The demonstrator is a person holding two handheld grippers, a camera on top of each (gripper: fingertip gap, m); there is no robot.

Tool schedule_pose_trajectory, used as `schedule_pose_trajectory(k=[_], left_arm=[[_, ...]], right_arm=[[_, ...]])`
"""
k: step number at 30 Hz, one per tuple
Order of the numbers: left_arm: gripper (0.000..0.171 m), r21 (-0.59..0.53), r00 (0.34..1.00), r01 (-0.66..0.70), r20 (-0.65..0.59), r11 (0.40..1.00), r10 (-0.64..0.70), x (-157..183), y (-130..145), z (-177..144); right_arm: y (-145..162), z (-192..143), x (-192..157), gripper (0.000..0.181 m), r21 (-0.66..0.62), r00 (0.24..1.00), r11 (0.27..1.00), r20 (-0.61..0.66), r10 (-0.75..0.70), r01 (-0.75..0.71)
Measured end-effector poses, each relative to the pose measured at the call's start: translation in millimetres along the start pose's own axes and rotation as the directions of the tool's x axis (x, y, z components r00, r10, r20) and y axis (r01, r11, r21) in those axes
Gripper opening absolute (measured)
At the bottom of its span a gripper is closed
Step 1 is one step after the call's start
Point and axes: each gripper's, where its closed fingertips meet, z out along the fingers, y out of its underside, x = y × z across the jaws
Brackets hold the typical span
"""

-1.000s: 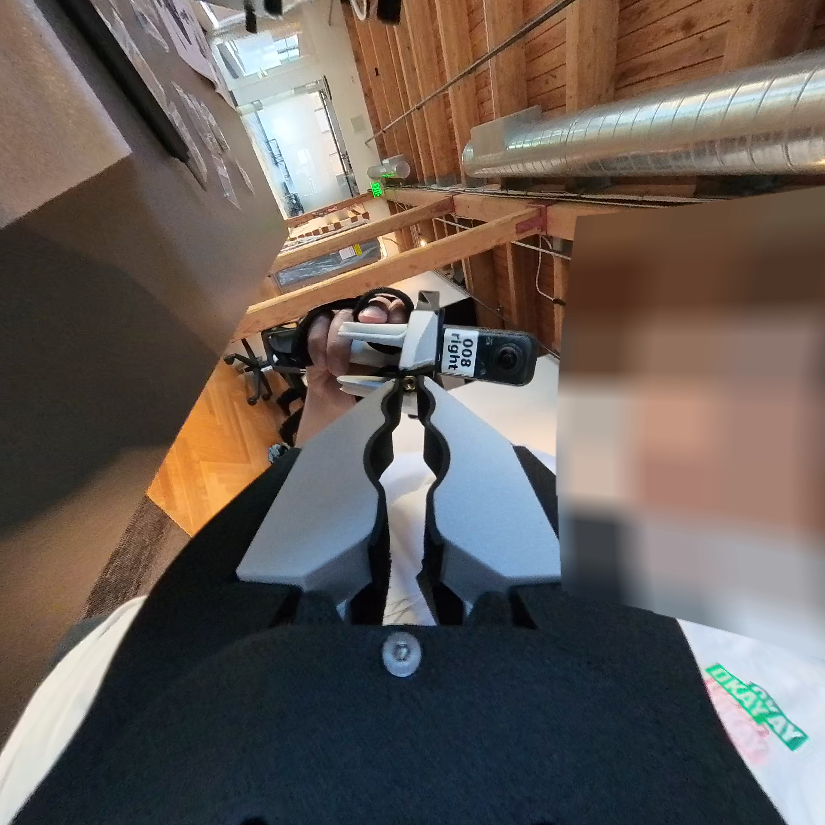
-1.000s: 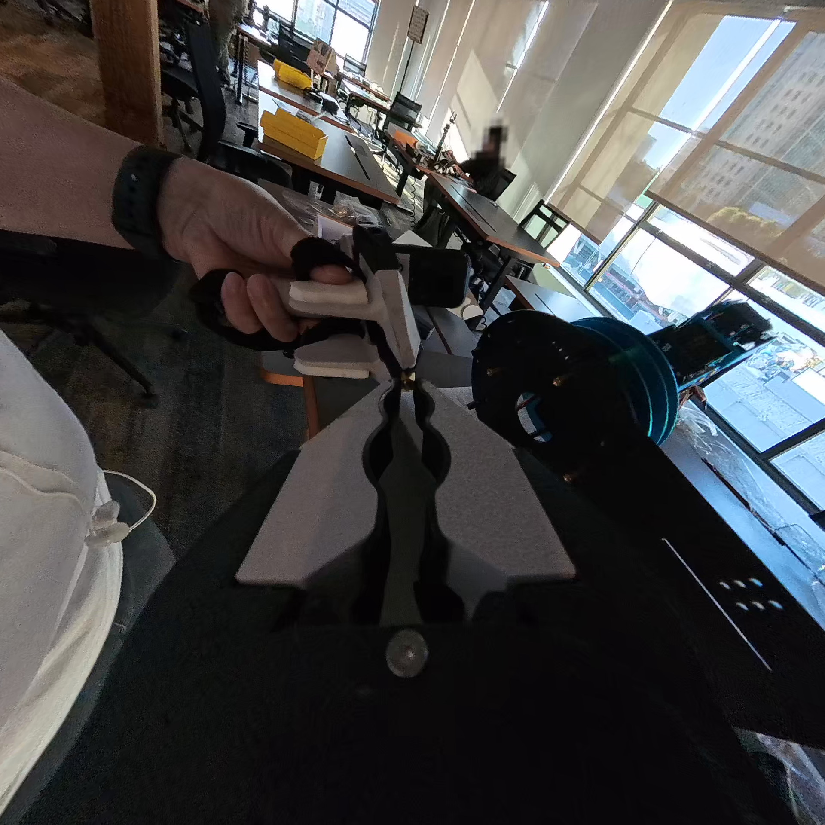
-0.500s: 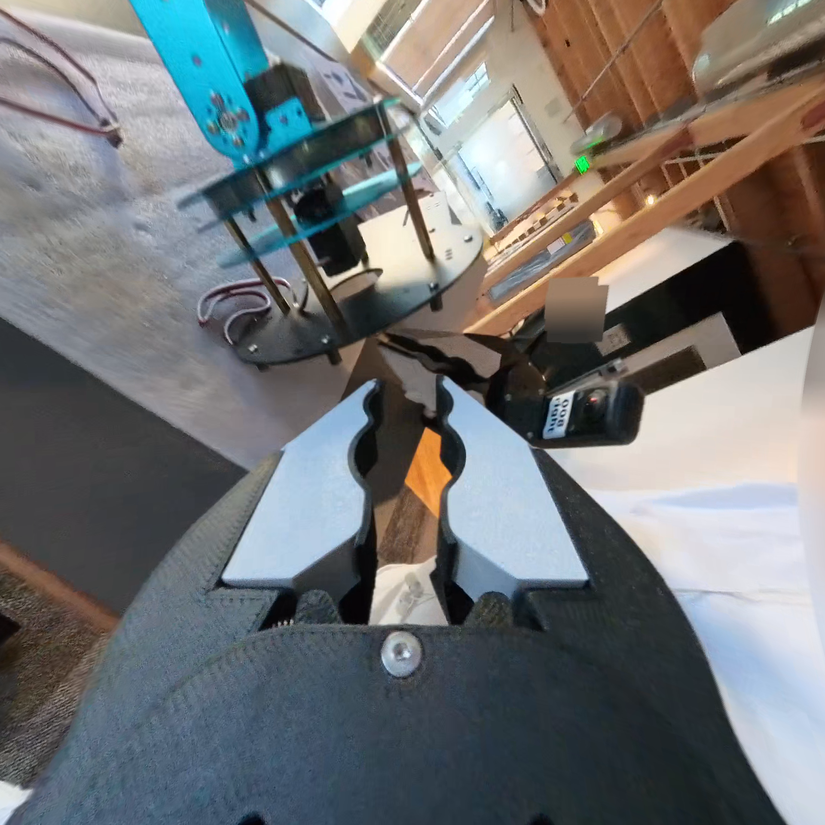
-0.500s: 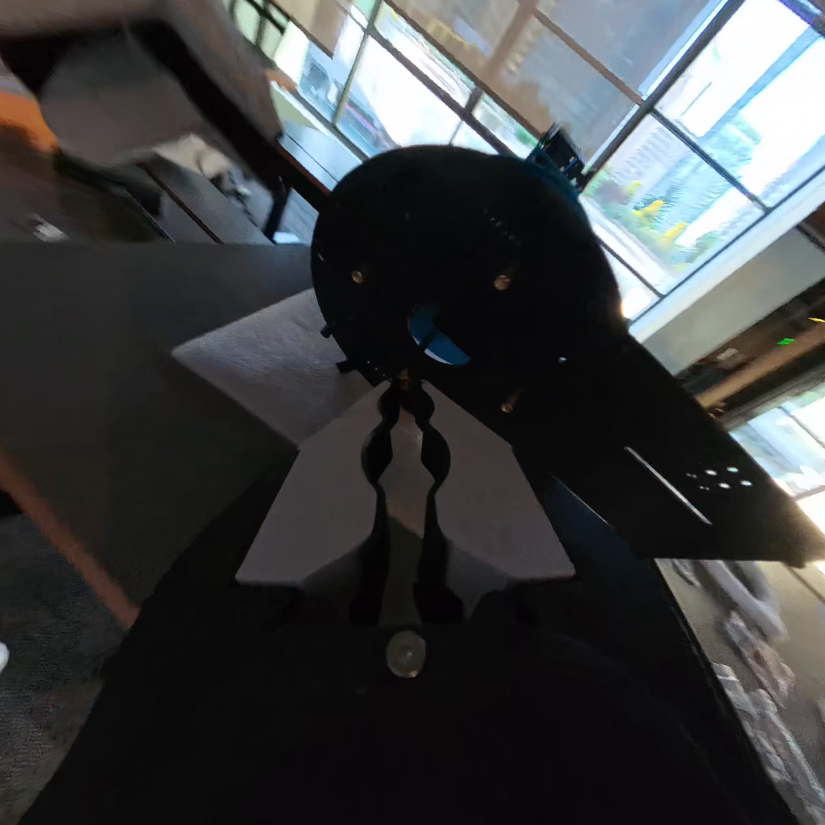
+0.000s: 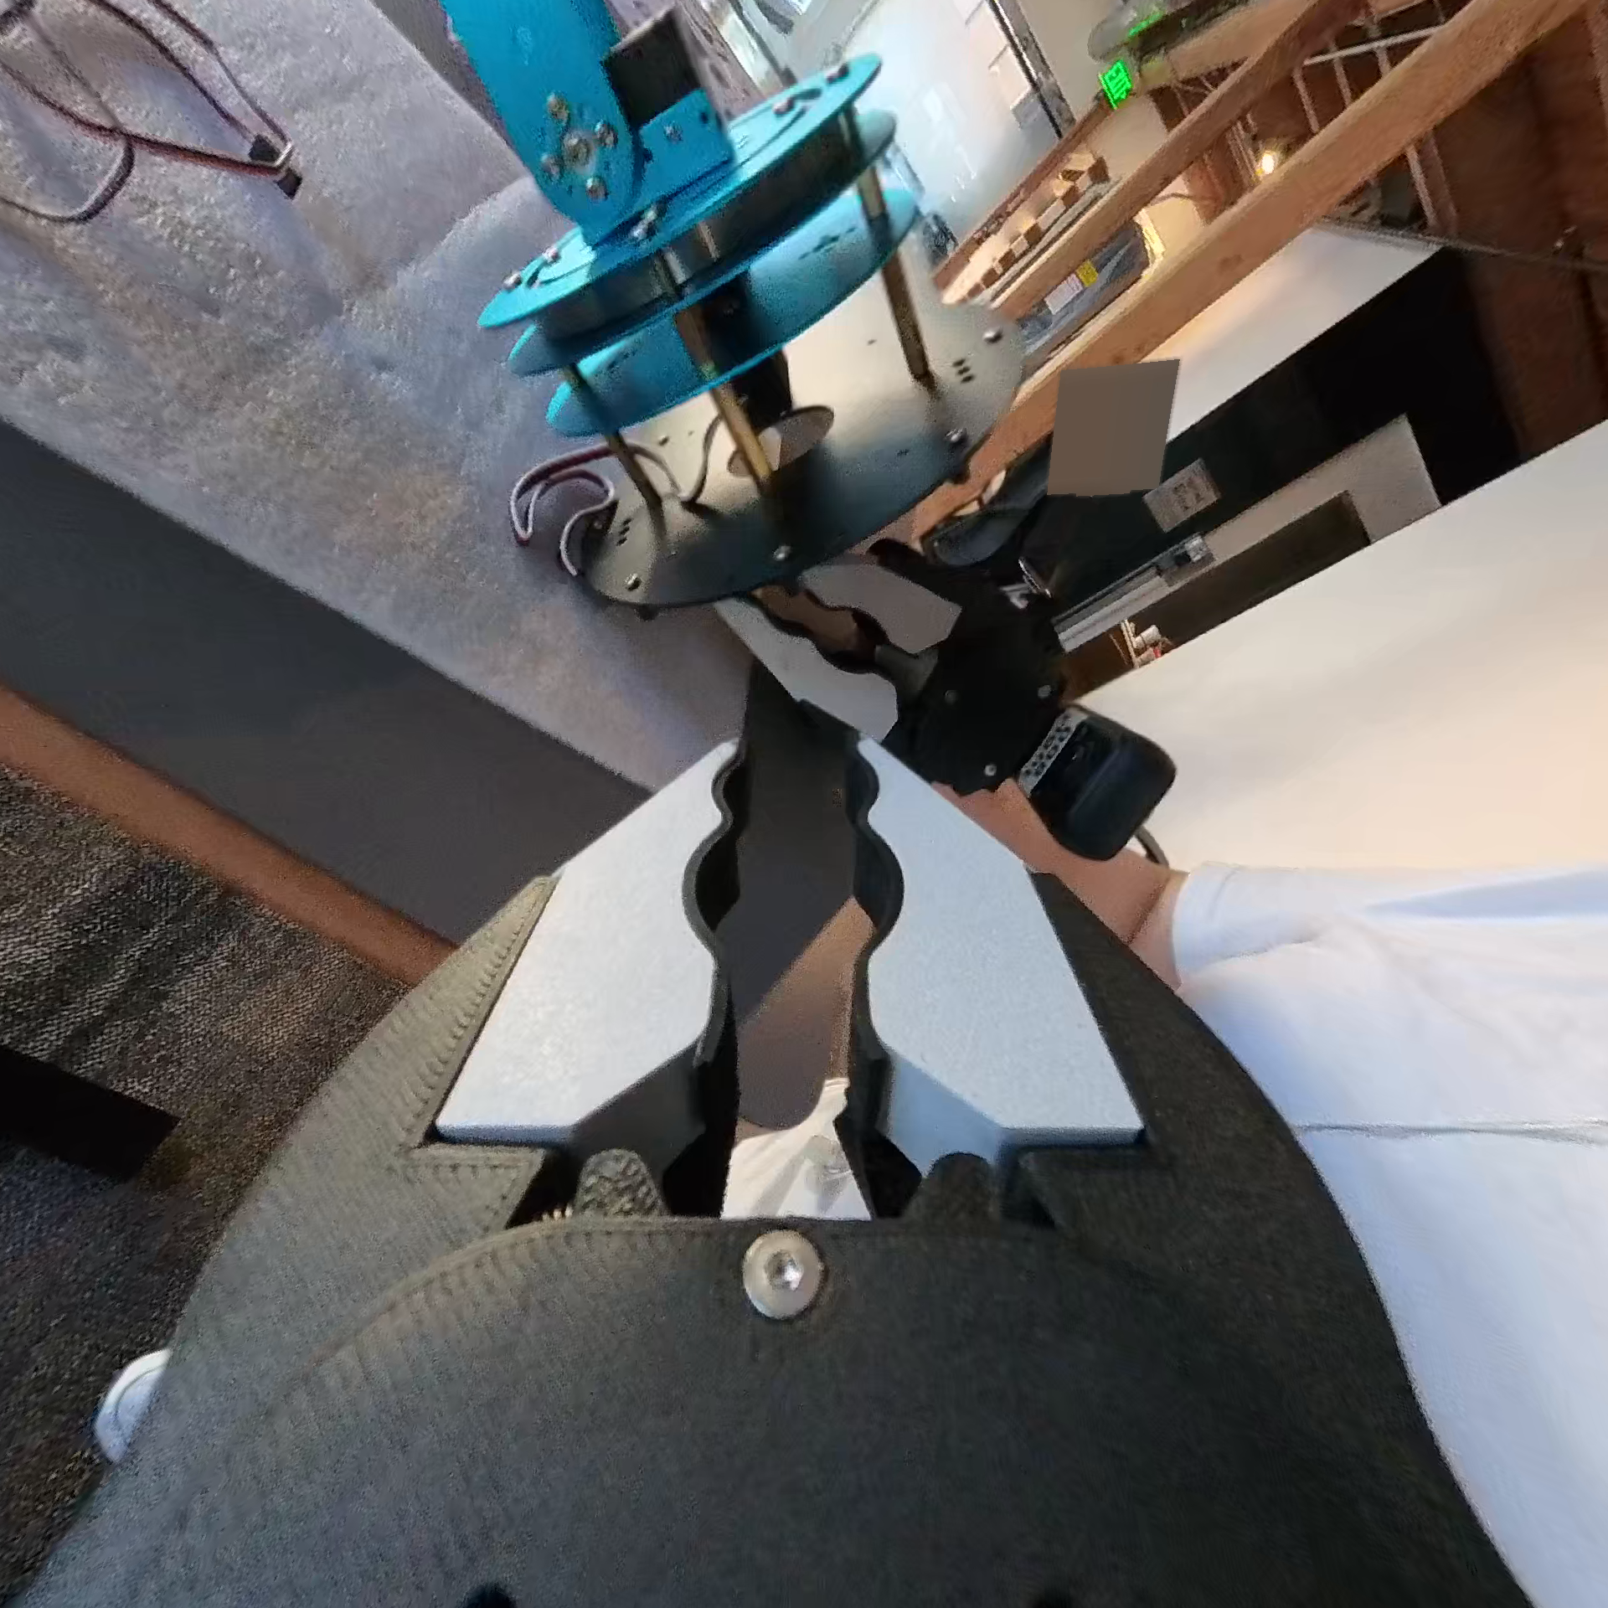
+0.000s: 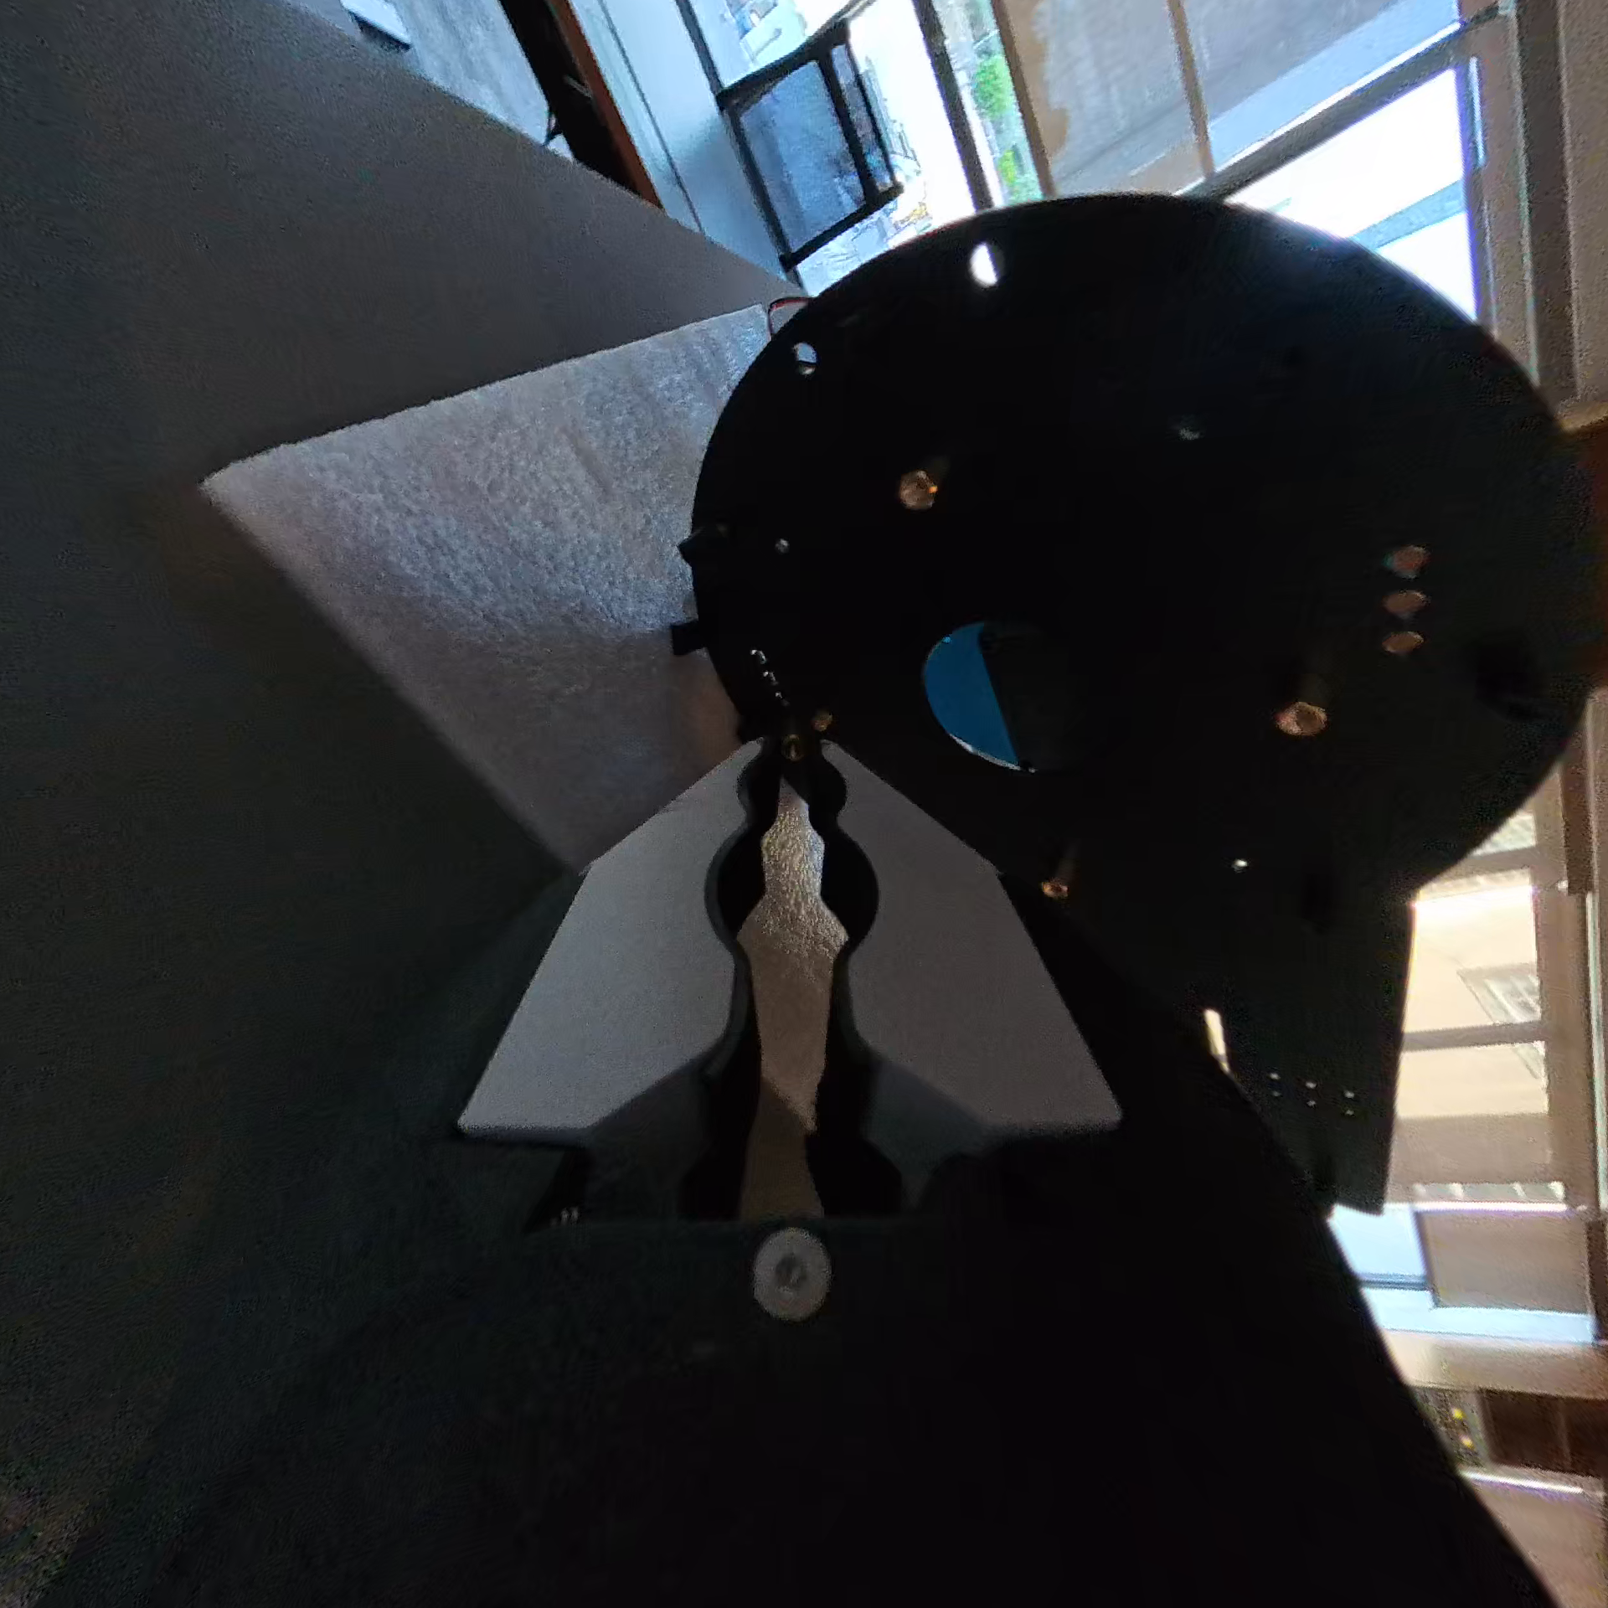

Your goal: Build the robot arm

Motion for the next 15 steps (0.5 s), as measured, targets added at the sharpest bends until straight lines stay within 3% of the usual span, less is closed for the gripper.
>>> schedule_pose_trajectory(k=[7, 15], left_arm=[[0.018, 0.125, 0.995, 0.073, 0.058, 0.989, -0.081, -4, 30, 14], [0.017, 0.322, 0.976, 0.139, 0.118, 0.936, -0.186, 16, 62, 28]], right_arm=[[-1, 3, 10, 0.003, 0.104, 0.982, 0.976, 0.003, -0.19, 0.189], [-3, 5, 8, 0.003, 0.204, 0.937, 0.915, -0.026, -0.349, 0.347]])
